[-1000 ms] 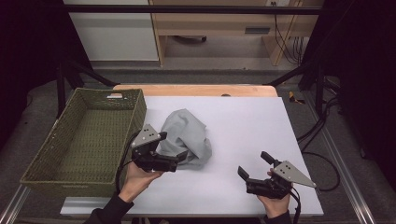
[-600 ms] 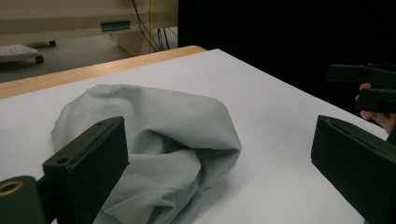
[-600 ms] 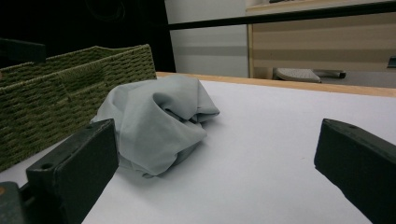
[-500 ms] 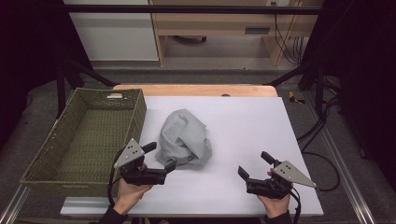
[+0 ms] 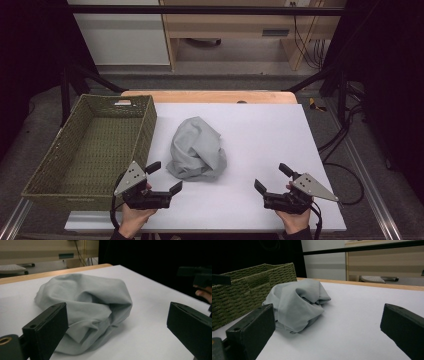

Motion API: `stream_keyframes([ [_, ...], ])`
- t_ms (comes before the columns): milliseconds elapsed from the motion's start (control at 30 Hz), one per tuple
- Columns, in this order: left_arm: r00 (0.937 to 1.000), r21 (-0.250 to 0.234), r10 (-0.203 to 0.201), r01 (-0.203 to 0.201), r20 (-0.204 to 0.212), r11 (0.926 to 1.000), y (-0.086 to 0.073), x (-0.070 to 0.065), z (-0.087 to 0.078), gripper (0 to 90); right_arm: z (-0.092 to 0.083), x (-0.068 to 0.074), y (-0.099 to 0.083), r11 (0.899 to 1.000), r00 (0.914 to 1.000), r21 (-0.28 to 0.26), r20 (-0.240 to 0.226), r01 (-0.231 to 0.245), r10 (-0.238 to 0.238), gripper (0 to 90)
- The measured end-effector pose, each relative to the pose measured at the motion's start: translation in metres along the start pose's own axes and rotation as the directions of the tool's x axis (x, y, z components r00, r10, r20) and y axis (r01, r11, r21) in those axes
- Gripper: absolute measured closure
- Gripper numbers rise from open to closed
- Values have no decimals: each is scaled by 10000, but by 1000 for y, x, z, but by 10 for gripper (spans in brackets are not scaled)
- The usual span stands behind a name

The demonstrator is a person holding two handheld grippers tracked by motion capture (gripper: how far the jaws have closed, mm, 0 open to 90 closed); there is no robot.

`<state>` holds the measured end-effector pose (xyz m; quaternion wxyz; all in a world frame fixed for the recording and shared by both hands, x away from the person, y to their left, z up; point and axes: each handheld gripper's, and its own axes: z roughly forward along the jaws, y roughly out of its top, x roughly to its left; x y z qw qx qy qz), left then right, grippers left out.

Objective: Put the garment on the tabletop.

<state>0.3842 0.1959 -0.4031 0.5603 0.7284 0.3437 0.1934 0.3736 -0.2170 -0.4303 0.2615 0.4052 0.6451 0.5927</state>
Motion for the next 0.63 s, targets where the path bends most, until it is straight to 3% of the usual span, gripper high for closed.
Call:
stream_keyframes([
  [433,9997,-66,-93,92,-214,9999,-6,8,-10,24,-3,-1,-2,9999,10000,104,0,5,-5,1],
  [633,9999,-124,-128,126,-107,9998,-7,8,-10,24,-3,-2,-3,9999,10000,153,6,42,-43,1],
])
